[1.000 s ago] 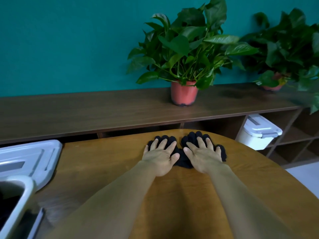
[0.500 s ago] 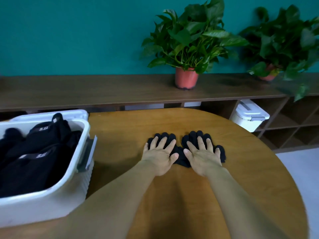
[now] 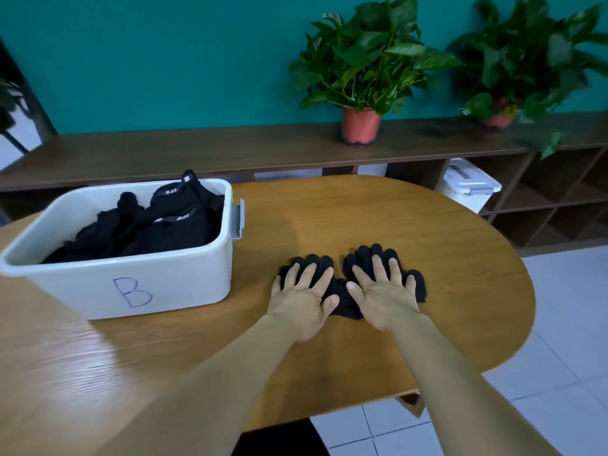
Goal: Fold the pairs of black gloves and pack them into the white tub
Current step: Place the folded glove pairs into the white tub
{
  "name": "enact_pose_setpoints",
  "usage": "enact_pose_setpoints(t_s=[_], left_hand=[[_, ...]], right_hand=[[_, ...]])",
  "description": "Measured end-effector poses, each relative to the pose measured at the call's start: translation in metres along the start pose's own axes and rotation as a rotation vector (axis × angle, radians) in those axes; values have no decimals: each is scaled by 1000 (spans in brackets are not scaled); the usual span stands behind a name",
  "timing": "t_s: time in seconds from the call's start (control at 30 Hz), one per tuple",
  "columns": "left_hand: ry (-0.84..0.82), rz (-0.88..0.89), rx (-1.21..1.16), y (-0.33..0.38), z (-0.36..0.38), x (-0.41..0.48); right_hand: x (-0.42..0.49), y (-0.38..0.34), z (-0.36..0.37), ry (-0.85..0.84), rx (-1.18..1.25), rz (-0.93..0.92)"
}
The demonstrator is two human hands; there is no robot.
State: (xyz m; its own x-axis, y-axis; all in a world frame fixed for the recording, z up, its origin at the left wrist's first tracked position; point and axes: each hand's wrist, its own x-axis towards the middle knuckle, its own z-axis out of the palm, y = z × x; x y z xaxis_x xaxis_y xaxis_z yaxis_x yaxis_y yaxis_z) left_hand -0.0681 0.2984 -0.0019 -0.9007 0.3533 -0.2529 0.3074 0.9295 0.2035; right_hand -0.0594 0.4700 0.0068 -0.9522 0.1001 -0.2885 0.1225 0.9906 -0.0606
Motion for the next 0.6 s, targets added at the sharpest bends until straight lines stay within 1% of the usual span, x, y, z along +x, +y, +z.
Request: enact_pose_setpoints(t_s=[0.17,0.27,0.33,0.4,0.47,0.53,0.6], left_hand=[[-1,-5,9,-13,6,-39],[-25,13,-57,-20,4,-56],[14,45,-135,-28,0,-64],[130,60,-184,-37,-2,-70],[232,20,-230,-45,-2,-73],[257,-44,-265,-49,1,-75],[249,-99,-270,-50,5,-75]], right_hand=[[-30,-15,8,-5,9,-11],[-40,-18,5,-22,59,-3],[-46,-22,2,47,112,-33],[-52,-28,-1,201,123,-116],[-59,-40,-5,289,177,-220],[-63,-55,-8,251,271,-285],[-64,-67,-7,156,339,-259]])
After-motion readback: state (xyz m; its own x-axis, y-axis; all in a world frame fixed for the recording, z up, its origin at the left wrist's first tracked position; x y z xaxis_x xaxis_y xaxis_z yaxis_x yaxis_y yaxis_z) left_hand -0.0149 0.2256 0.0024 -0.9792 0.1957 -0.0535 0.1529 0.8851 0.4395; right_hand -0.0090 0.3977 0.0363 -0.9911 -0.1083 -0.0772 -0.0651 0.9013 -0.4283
